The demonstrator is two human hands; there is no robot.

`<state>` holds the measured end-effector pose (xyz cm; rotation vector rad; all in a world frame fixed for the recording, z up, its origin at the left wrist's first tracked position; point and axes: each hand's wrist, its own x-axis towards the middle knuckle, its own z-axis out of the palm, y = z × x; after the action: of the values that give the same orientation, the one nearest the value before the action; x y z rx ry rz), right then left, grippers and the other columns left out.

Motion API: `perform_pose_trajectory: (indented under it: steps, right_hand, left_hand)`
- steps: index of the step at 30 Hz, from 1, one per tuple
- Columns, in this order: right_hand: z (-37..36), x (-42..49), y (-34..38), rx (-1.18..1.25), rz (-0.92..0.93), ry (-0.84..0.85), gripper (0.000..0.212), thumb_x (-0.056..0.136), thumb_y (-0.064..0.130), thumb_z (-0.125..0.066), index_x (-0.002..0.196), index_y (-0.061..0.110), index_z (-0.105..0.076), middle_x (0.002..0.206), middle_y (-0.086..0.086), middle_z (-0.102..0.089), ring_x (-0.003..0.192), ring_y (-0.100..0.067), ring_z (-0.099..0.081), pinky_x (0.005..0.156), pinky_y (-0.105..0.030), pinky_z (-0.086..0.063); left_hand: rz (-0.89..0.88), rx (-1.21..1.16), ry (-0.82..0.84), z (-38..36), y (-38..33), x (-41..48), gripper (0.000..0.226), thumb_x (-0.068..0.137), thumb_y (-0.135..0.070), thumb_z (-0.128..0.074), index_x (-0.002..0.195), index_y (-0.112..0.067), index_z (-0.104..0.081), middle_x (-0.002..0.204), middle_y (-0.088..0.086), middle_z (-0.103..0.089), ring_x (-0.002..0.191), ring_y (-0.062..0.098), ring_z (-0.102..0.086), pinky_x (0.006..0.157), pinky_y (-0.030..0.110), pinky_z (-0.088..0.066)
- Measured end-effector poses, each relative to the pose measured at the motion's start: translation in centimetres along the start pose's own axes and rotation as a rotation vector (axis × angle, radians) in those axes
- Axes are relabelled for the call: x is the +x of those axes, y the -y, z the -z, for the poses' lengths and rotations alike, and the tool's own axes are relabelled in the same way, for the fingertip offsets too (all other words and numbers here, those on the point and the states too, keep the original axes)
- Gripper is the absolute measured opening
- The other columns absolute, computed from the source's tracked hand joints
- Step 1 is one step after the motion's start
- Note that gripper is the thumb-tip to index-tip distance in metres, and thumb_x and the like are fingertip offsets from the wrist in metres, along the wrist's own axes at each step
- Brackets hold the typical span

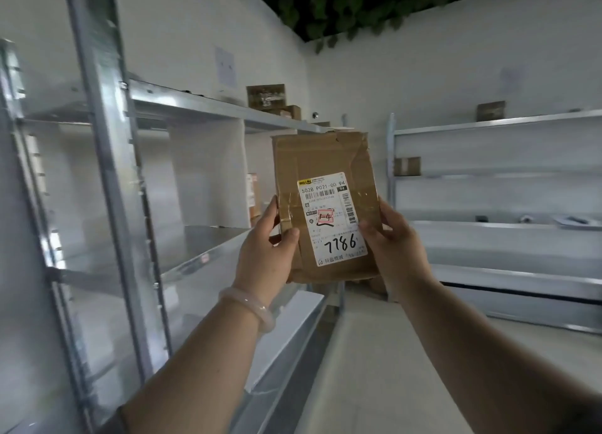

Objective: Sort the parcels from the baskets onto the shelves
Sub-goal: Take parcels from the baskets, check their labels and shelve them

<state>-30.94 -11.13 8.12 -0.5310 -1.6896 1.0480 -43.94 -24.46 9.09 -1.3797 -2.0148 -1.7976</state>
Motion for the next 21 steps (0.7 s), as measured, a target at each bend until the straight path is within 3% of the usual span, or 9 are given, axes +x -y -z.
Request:
perform_pose_trajectory:
  steps: [2, 5, 6, 9, 12, 15, 21]
  right_hand:
    - [2.6, 1.6, -1.9, 0.001, -0.006, -0.03, 0.038, 0.093, 0.025, -0.056, 0.098, 0.062, -0.057, 0.081, 0.032, -0.068, 0.078, 0.007, -0.066, 0.064, -0.026, -0.057]
    - [6.3, 4.5, -4.8, 0.059, -0.03, -0.062, 0.034, 0.094, 0.022, -0.057, 0.106, 0.054, -0.06, 0.083, 0.026, -0.069, 0.074, 0.007, -0.067, 0.056, -0.019, -0.056]
    - [7.3, 5.5, -5.6, 0.065, -0.037, -0.068, 0.035, 0.094, 0.022, -0.057, 0.103, 0.056, -0.06, 0.084, 0.024, -0.07, 0.074, 0.006, -0.068, 0.056, -0.021, -0.056]
    - [9.9, 8.8, -8.0, 0.048, -0.048, -0.079, 0.039, 0.093, 0.023, -0.058, 0.098, 0.062, -0.06, 0.091, 0.02, -0.072, 0.082, -0.001, -0.07, 0.063, -0.028, -0.059]
    - [12.0, 12.1, -10.3, 0.036, -0.047, -0.083, 0.036, 0.094, 0.021, -0.058, 0.117, 0.049, -0.061, 0.098, 0.019, -0.07, 0.081, 0.002, -0.068, 0.057, -0.021, -0.057]
    - [12.8, 15.3, -12.6, 0.035, -0.051, -0.086, 0.038, 0.094, 0.022, -0.058, 0.123, 0.045, -0.06, 0.104, 0.013, -0.071, 0.084, -0.003, -0.069, 0.063, -0.03, -0.061]
    - [11.6, 22.1, -18.4, 0.05, -0.063, -0.078, 0.038, 0.093, 0.023, -0.059, 0.121, 0.048, -0.061, 0.104, 0.012, -0.073, 0.089, -0.012, -0.071, 0.071, -0.044, -0.062]
  left_hand:
    - [-0.001, -0.012, 0.03, -3.8, -0.1, 1.0, 0.046, 0.101, -0.027, -0.051, 0.143, -0.042, -0.041, 0.124, -0.026, -0.055, 0.113, 0.007, -0.058, 0.078, 0.013, -0.053]
    - [0.001, -0.037, 0.063, -9.1, -0.5, 2.9, 0.047, 0.1, -0.028, -0.052, 0.142, -0.045, -0.039, 0.126, -0.026, -0.051, 0.123, 0.015, -0.056, 0.095, 0.042, -0.054]
    - [-0.004, -0.045, 0.069, -10.8, -0.5, 3.6, 0.048, 0.1, -0.028, -0.052, 0.142, -0.045, -0.039, 0.125, -0.027, -0.051, 0.125, 0.017, -0.056, 0.098, 0.044, -0.053]
    - [-0.012, -0.047, 0.078, -15.4, -0.1, 5.9, 0.048, 0.101, -0.025, -0.05, 0.143, -0.045, -0.038, 0.123, -0.026, -0.052, 0.124, 0.017, -0.056, 0.102, 0.04, -0.05]
    - [-0.015, -0.025, 0.077, -19.1, 0.7, 8.2, 0.049, 0.101, -0.026, -0.051, 0.145, -0.043, -0.038, 0.13, -0.021, -0.055, 0.122, 0.014, -0.057, 0.099, 0.031, -0.049]
    - [-0.008, -0.03, 0.069, -22.1, 1.8, 10.7, 0.05, 0.101, -0.024, -0.051, 0.145, -0.042, -0.038, 0.134, -0.018, -0.056, 0.121, 0.011, -0.056, 0.094, 0.022, -0.045]
    - [-0.002, -0.011, 0.078, -27.0, 6.4, 16.7, 0.048, 0.101, -0.027, -0.049, 0.146, -0.04, -0.039, 0.134, -0.018, -0.055, 0.12, 0.008, -0.054, 0.096, 0.023, -0.045]
